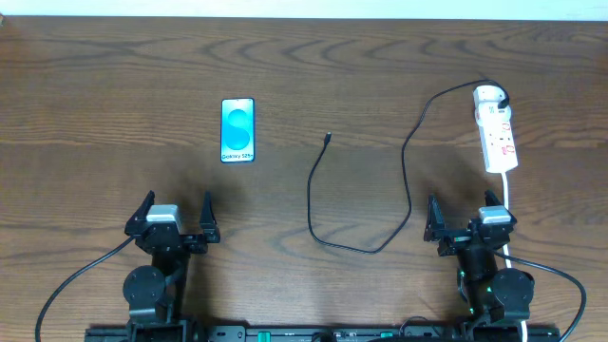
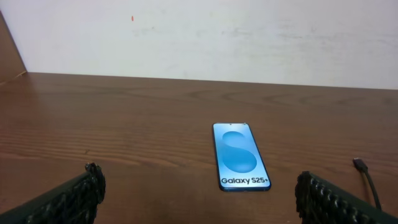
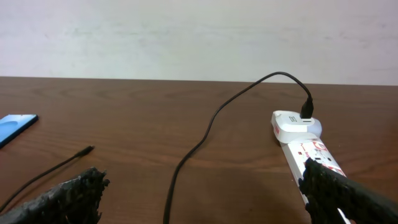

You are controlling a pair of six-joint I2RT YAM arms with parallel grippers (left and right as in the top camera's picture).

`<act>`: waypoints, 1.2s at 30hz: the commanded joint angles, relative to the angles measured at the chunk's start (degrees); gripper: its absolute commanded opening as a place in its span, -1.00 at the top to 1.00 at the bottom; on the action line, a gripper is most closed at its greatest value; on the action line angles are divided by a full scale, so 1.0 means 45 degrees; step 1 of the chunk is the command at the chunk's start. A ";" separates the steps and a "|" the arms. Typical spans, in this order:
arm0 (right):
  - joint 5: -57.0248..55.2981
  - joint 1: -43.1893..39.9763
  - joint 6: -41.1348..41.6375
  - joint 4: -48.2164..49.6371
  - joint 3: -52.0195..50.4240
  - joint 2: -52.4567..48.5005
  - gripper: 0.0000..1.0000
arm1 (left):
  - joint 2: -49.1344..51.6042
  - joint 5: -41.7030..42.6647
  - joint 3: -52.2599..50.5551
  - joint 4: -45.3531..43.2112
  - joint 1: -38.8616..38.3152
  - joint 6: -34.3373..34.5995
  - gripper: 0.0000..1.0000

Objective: Plug charger to phone and switch on socket

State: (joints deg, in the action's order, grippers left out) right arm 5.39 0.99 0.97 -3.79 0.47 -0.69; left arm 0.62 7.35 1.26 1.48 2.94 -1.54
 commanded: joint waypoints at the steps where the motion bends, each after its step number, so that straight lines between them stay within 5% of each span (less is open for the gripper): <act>1: 0.0019 0.0039 -0.0092 -0.0034 -0.0034 0.0083 -0.99 | -0.0053 0.0209 -0.0228 0.0413 -0.0005 -0.0083 -0.99; 36: 0.0019 0.0039 -0.0092 -0.0019 -0.0034 0.0083 -0.99 | -0.0049 0.0214 -0.0228 0.0325 -0.0005 0.0699 -0.98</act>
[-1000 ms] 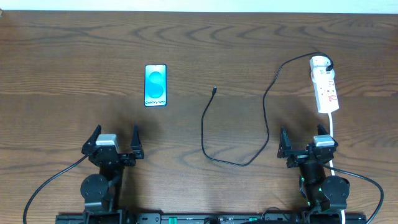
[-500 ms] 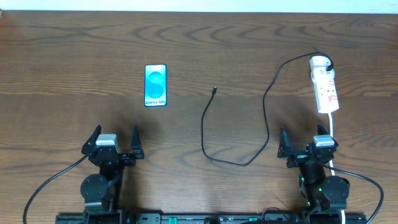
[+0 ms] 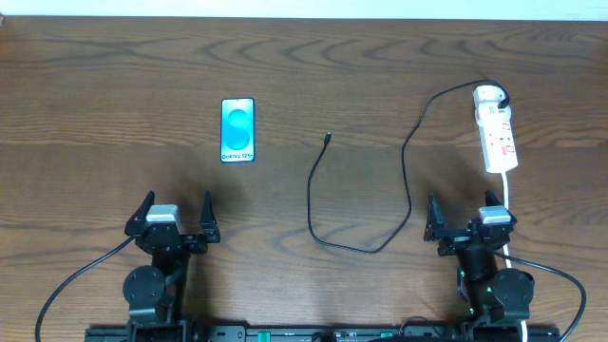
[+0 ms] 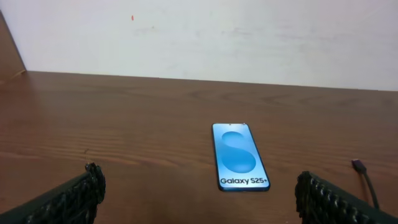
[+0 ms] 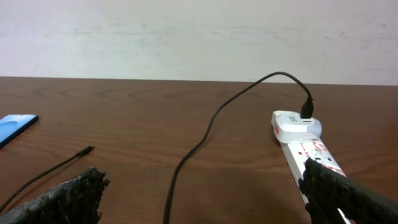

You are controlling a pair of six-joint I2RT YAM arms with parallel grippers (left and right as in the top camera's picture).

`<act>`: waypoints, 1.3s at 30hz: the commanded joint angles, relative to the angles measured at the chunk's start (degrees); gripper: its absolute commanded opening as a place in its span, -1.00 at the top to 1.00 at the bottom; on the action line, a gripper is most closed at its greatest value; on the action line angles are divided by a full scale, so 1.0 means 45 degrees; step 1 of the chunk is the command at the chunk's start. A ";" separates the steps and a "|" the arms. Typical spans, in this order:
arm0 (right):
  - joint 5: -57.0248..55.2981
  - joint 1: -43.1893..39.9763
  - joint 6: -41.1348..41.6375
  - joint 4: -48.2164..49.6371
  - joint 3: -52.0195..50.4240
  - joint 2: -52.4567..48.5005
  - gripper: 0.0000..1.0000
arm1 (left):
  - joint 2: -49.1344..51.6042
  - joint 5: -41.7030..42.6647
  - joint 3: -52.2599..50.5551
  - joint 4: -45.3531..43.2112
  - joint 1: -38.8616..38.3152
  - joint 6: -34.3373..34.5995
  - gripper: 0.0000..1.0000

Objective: Plug charger to phone and switch on socket
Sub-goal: 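Move the left gripper over the Galaxy phone's top edge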

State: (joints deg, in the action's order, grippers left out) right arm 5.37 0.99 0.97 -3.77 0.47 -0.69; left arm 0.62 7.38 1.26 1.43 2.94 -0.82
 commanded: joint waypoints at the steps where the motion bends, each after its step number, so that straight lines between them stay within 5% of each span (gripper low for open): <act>1: 0.0029 0.0039 -0.0087 -0.0024 -0.0034 0.0083 -0.99 | -0.0044 0.0214 -0.0228 0.0321 -0.0005 0.0641 -0.98; 10: 0.0029 0.0039 -0.0092 -0.0024 -0.0034 0.0083 -0.99 | 0.1122 0.0359 0.0238 0.0321 -0.0005 0.1302 -0.98; 20: 0.0024 0.0034 -0.0087 -0.0243 0.0359 0.0078 -0.99 | 0.5503 0.0957 0.3235 0.0330 -0.0005 0.1292 -0.98; 39: 0.0034 0.0024 -0.0092 -0.3565 0.5489 -0.3745 -0.99 | 1.1074 0.2599 0.9384 0.3230 -0.0005 0.1292 -0.98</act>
State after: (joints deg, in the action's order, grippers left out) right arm 5.37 0.99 0.99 -18.11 20.45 -13.23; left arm 49.01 18.13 38.81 14.11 2.94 4.58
